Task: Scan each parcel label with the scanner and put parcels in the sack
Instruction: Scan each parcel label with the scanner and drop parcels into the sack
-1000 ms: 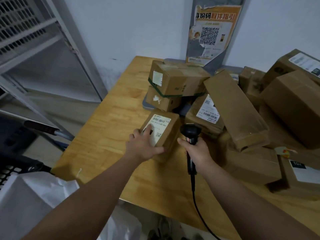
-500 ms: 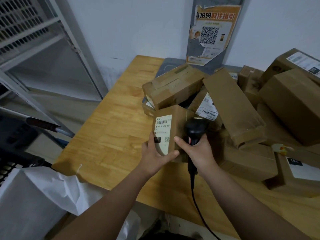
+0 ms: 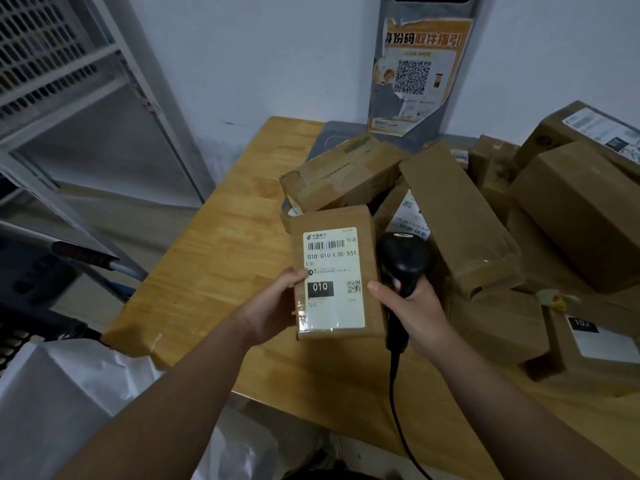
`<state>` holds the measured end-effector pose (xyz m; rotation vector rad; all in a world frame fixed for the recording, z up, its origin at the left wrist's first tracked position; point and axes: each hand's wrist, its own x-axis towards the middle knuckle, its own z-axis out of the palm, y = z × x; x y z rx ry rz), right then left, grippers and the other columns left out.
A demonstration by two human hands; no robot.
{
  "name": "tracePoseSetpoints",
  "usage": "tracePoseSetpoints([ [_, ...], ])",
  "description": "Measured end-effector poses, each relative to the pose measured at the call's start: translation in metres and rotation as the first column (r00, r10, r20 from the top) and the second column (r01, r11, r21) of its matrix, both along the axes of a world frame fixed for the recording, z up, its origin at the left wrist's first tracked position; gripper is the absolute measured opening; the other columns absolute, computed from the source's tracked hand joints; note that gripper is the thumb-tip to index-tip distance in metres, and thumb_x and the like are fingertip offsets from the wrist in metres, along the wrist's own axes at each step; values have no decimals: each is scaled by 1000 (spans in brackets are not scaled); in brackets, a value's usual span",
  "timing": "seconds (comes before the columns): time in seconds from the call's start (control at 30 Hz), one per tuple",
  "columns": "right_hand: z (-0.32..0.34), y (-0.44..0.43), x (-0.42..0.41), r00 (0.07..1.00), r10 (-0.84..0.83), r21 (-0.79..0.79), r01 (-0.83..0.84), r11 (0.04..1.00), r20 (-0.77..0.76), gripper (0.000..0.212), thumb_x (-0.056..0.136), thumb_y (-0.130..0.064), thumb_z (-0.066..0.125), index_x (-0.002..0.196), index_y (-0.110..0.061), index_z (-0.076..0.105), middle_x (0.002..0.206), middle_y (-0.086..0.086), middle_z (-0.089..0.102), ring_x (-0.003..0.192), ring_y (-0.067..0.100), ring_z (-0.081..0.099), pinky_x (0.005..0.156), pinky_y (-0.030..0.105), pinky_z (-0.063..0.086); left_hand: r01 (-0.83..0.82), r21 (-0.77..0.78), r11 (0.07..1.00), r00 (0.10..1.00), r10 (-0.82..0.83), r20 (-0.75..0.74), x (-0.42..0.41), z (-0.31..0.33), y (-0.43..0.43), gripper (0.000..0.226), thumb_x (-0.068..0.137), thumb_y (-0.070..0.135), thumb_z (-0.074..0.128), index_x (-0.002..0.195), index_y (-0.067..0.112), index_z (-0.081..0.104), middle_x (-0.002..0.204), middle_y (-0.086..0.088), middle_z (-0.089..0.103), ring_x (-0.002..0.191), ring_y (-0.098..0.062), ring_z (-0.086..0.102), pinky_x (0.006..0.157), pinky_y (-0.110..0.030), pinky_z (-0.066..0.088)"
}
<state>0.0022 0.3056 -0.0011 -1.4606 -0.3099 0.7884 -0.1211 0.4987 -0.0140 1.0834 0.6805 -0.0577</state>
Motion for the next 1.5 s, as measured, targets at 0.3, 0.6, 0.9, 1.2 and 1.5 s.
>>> tracePoseSetpoints([
  [0.3,18,4,14,999,-5,-242,15,970,39,15,81,2,64,95,-3,62,76,6,61,76,21,60,71,31,53,60,320,946,994,-28,-105,4,10,13,104,49,43,90,136,17,39,126,2,59,115,-18,57,89,-35,52],
  [0.6,26,-9,-16,994,-11,-120,25,992,108,37,83,-24,74,54,-13,54,46,6,46,42,17,43,50,30,39,-96,381,919,987,138,-84,27,-11,-6,87,73,29,83,143,13,33,123,0,55,107,-15,58,79,-27,50],
  [0.9,41,-29,-21,994,111,-113,-108,988,23,24,84,-21,73,66,-24,57,46,-1,46,46,16,41,49,28,36,-144,437,888,982,183,-48,35,-17,-18,66,80,28,77,136,16,44,117,4,55,100,-8,58,75,-23,49],
  [1.2,42,-48,-18,995,63,-252,-41,967,80,28,86,-20,70,62,-18,56,44,-2,50,40,13,47,47,25,43,-194,463,865,973,228,-18,38,-19,-38,49,80,27,77,121,23,50,114,3,57,107,-16,59,84,-29,49],
  [1.5,47,-71,-16,993,76,-303,-46,952,89,32,87,-20,68,58,-13,56,44,0,50,40,12,48,49,26,44,-223,490,843,967,254,4,41,-13,-59,46,83,24,75,120,22,49,105,10,57,99,-13,57,82,-27,47],
])
